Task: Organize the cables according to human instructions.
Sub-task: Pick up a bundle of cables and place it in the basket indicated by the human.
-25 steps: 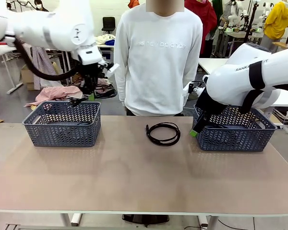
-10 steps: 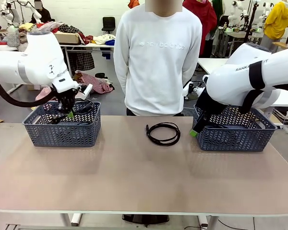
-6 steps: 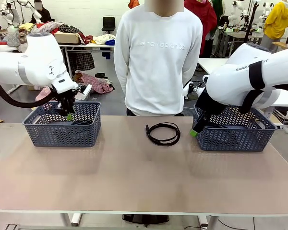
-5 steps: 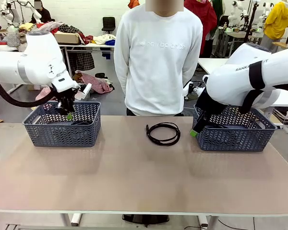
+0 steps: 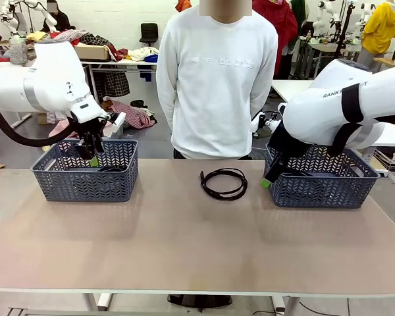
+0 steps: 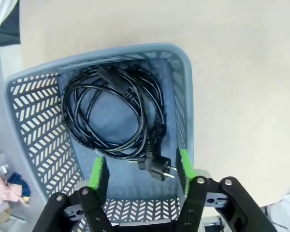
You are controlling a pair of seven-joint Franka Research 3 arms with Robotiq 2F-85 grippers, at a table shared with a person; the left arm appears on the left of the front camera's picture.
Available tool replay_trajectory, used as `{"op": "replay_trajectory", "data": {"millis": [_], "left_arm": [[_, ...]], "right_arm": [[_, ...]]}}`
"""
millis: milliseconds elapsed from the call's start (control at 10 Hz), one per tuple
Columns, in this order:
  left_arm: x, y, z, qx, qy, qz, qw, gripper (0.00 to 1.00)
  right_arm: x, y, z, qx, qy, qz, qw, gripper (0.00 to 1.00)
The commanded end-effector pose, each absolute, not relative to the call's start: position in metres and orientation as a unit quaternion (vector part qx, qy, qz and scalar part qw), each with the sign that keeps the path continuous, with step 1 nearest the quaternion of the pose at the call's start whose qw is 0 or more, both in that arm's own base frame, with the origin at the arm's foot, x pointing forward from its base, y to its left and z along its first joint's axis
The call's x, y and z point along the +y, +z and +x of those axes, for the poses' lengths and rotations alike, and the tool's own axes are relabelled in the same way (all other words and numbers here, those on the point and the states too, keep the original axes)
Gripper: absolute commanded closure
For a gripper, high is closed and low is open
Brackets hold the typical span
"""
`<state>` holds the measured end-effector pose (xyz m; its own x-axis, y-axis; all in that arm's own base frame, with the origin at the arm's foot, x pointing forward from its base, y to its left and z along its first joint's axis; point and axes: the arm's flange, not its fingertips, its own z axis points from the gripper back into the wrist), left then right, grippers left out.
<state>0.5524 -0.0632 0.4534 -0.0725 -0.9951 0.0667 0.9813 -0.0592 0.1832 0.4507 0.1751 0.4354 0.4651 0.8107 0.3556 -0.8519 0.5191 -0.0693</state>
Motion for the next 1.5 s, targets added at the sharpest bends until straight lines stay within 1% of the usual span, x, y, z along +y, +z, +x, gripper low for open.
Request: {"op": "replay_trajectory", "data": {"millis": [0,300,400,500,1000,1200,1400], "left_arm": [[-0.059,0.457,0.556,-0.092,-0.727,0.022,0.680,0.00],[-0.059,0.456,0.555,-0.092,-0.725,0.022,0.683,0.00],[-0.058,0.454,0.553,-0.099,-0.702,0.027,0.704,0.00],[-0.062,0.454,0.553,-0.085,-0.726,0.032,0.682,0.00],[-0.065,0.454,0.552,-0.086,-0.723,0.033,0.685,0.00],[-0.092,0.464,0.542,-0.119,-0.698,0.007,0.706,0.00],[-0.116,0.470,0.530,-0.138,-0.697,-0.027,0.703,0.00]], "right_arm": [[0.176,0.437,0.452,-0.175,0.484,0.055,0.856,0.00],[0.176,0.437,0.452,-0.175,0.484,0.055,0.856,0.00],[0.176,0.437,0.452,-0.175,0.484,0.055,0.856,0.00],[0.176,0.437,0.452,-0.175,0.484,0.055,0.856,0.00],[0.176,0.437,0.452,-0.175,0.484,0.055,0.856,0.00],[0.176,0.437,0.452,-0.175,0.484,0.055,0.856,0.00],[0.176,0.437,0.452,-0.175,0.484,0.055,0.856,0.00]]}}
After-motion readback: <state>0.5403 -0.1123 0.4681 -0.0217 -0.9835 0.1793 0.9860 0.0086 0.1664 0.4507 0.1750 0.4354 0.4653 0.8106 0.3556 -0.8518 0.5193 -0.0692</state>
